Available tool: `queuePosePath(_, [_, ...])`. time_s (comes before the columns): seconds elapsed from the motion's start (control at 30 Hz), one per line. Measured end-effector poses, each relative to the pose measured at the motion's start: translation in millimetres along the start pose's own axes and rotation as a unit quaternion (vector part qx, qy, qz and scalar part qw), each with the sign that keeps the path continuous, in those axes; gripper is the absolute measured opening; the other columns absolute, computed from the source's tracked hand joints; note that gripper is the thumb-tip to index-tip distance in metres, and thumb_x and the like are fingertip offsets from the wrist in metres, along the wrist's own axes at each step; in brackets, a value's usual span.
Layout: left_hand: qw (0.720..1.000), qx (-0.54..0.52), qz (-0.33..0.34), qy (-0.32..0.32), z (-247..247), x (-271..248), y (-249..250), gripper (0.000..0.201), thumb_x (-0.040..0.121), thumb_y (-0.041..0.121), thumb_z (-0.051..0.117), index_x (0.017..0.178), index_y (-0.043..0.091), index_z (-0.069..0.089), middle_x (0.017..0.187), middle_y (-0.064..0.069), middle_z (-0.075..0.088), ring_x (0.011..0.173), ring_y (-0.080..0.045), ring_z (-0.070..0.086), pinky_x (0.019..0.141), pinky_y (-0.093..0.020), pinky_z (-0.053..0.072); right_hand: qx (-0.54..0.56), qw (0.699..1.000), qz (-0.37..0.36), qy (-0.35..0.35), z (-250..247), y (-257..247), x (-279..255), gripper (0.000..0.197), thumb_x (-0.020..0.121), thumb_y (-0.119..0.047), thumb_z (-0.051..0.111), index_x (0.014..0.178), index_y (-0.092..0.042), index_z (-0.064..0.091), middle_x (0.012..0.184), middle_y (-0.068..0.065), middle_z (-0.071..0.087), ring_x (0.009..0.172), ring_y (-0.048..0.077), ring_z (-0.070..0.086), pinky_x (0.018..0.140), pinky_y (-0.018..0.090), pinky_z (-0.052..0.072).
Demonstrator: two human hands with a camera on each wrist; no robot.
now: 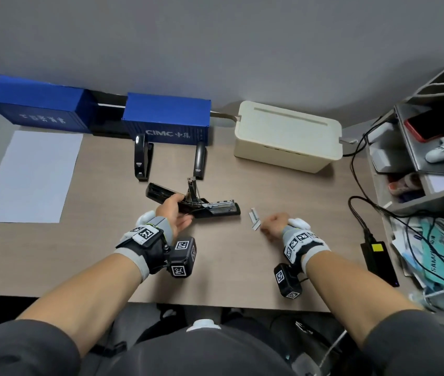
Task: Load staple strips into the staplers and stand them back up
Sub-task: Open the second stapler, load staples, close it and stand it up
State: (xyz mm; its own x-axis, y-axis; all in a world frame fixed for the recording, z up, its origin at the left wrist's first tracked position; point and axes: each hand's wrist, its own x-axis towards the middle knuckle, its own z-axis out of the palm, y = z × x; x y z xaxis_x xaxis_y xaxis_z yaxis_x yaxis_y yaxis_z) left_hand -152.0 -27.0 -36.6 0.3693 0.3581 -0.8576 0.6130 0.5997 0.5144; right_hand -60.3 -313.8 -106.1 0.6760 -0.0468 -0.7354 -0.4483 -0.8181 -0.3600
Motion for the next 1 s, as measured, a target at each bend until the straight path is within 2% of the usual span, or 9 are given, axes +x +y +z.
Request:
queuePosePath(0.1, [1.0, -0.001, 0.002, 0.005, -1.3, 3.5, -2.3, 0.033, 0.083, 0.031, 0.062, 0.11, 0.011, 0.058, 0.106, -0.017, 0.068, 0.073, -0.027, 0.068, 0.055, -0.03, 0.054, -0.04, 0.999, 0.004, 0.006, 4.5, -23.0, -17.7, 0.025, 0.066, -0.038, 0.07, 0.068, -0.017, 0.058, 0.08, 0.005, 0.066, 0.072, 0.024, 0.062, 0.079, 0.037, 0.058])
queuePosePath(0.2, [1.0, 0.009, -0.003, 0.012, -4.8, 9.6, -7.5, 0.041, 0.082, 0.032, 0.063, 0.115, 0.008, 0.062, 0.109, -0.017, 0.072, 0.077, -0.027, 0.07, 0.047, -0.026, 0.052, -0.146, 0.988, 0.033, 0.038, 9.9, -38.4, -31.8, 0.049, 0.056, -0.059, 0.067, 0.075, -0.014, 0.062, 0.077, 0.001, 0.067, 0.067, 0.021, 0.062, 0.061, 0.025, 0.048])
queuePosePath(0.3, [1.0, 0.004, 0.004, 0.011, -5.3, 11.0, -9.1, 0.043, 0.082, 0.032, 0.062, 0.118, 0.007, 0.062, 0.108, -0.017, 0.073, 0.082, -0.027, 0.07, 0.054, -0.028, 0.053, -0.165, 0.984, 0.027, 0.058, 9.7, -45.1, -38.5, 0.044, 0.061, -0.051, 0.072, 0.083, -0.014, 0.065, 0.082, 0.004, 0.068, 0.069, 0.022, 0.063, 0.057, 0.022, 0.039])
queuePosePath(0.47, [1.0, 0.003, 0.0, -0.001, -4.5, 9.2, -10.3, 0.04, 0.082, 0.032, 0.062, 0.114, 0.008, 0.063, 0.107, -0.016, 0.074, 0.083, -0.027, 0.071, 0.055, -0.028, 0.054, -0.183, 0.979, 0.024, 0.081, 10.1, -46.2, -41.9, 0.03, 0.069, -0.04, 0.067, 0.089, -0.017, 0.063, 0.093, 0.006, 0.07, 0.081, 0.026, 0.067, 0.071, 0.025, 0.046])
queuePosePath(0.63, [1.0, 0.011, 0.003, -0.007, -4.3, 7.4, -9.7, 0.042, 0.083, 0.032, 0.063, 0.118, 0.008, 0.062, 0.107, -0.016, 0.073, 0.084, -0.027, 0.071, 0.059, -0.029, 0.055, -0.176, 0.981, 0.014, 0.074, 0.0, -38.7, -51.0, 0.025, 0.076, -0.034, 0.063, 0.093, -0.016, 0.057, 0.088, 0.004, 0.065, 0.078, 0.025, 0.061, 0.056, 0.02, 0.035])
queuePosePath(0.73, [1.0, 0.018, 0.004, -0.011, -5.8, 5.9, -7.2, 0.043, 0.083, 0.033, 0.063, 0.118, 0.009, 0.062, 0.107, -0.016, 0.073, 0.084, -0.026, 0.071, 0.06, -0.029, 0.056, -0.134, 0.988, -0.004, 0.071, -6.8, -32.6, -47.4, 0.035, 0.07, -0.043, 0.062, 0.097, -0.023, 0.055, 0.095, 0.001, 0.063, 0.086, 0.024, 0.062, 0.073, 0.029, 0.049])
queuePosePath(0.8, [1.0, 0.023, 0.008, -0.015, -6.4, 3.8, -4.4, 0.043, 0.083, 0.032, 0.062, 0.119, 0.009, 0.062, 0.109, -0.017, 0.072, 0.082, -0.026, 0.071, 0.057, -0.028, 0.056, -0.088, 0.992, -0.039, 0.076, -13.4, -31.0, -43.8, 0.029, 0.07, -0.041, 0.062, 0.096, -0.026, 0.06, 0.094, -0.002, 0.064, 0.085, 0.022, 0.063, 0.078, 0.029, 0.05])
queuePosePath(0.9, [0.999, 0.029, 0.016, -0.018, -5.7, 1.1, 1.5, 0.047, 0.08, 0.034, 0.063, 0.121, 0.01, 0.061, 0.109, -0.017, 0.072, 0.082, -0.026, 0.072, 0.053, -0.027, 0.055, 0.009, 0.992, -0.104, 0.075, -25.1, -40.9, -46.4, 0.016, 0.078, -0.02, 0.066, 0.094, -0.019, 0.068, 0.072, -0.006, 0.062, 0.067, 0.013, 0.061, 0.065, 0.021, 0.044])
queuePosePath(1.0, [0.999, 0.032, 0.022, -0.023, -3.9, -3.8, 7.3, 0.047, 0.081, 0.034, 0.063, 0.121, 0.011, 0.061, 0.109, -0.015, 0.072, 0.083, -0.027, 0.072, 0.057, -0.028, 0.055, 0.141, 0.978, -0.151, 0.022, -31.1, -55.3, -51.8, 0.016, 0.083, -0.001, 0.068, 0.098, -0.005, 0.063, 0.051, -0.009, 0.061, 0.045, 0.0, 0.061, 0.052, 0.012, 0.05])
